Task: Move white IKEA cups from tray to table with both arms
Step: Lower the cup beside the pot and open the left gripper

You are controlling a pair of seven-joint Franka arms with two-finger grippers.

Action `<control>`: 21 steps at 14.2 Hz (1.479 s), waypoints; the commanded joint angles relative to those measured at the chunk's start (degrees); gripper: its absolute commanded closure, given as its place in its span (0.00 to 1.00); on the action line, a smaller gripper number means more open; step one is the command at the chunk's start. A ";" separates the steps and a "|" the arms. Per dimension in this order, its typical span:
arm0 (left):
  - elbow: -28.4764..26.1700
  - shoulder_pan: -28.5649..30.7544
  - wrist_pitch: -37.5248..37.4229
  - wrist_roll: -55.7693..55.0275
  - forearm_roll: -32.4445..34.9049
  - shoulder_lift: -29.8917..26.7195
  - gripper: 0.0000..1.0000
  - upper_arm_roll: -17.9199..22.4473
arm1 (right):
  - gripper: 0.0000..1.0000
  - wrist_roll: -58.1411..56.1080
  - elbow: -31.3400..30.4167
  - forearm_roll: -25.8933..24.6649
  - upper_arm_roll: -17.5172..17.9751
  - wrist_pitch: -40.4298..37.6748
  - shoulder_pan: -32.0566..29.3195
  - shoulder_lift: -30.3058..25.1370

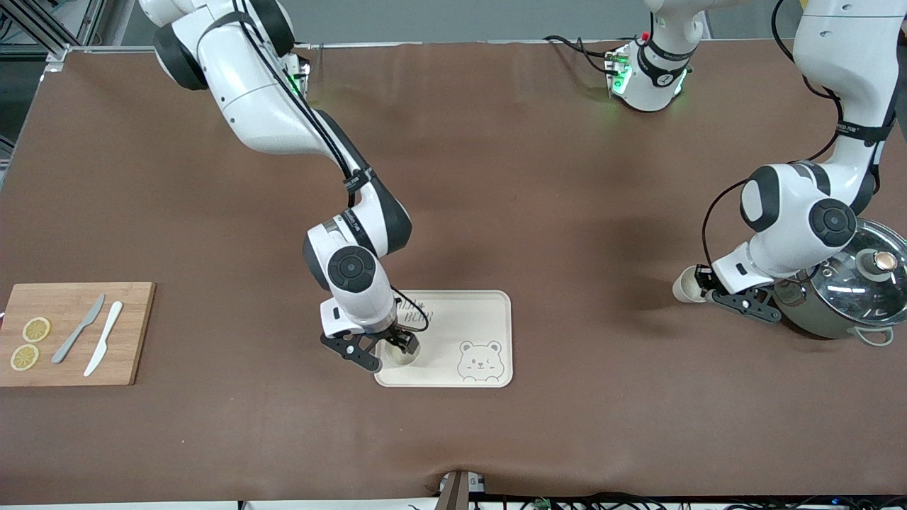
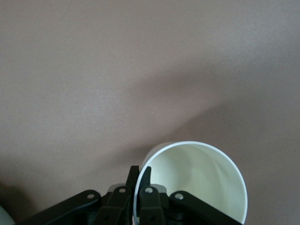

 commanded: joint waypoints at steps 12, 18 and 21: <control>-0.33 0.97 12.04 1.59 -2.64 5.56 0.01 -2.05 | 0.86 1.05 -1.31 -1.27 -0.23 3.72 -1.00 0.12; -0.59 2.99 10.11 3.52 -2.47 2.93 0.00 -1.87 | 1.00 0.88 -1.31 -1.45 -0.23 3.72 -0.91 0.03; 1.42 2.81 1.17 3.00 -2.38 -1.02 0.00 -1.78 | 1.00 0.61 -1.14 -1.27 -0.23 3.54 -1.09 -0.23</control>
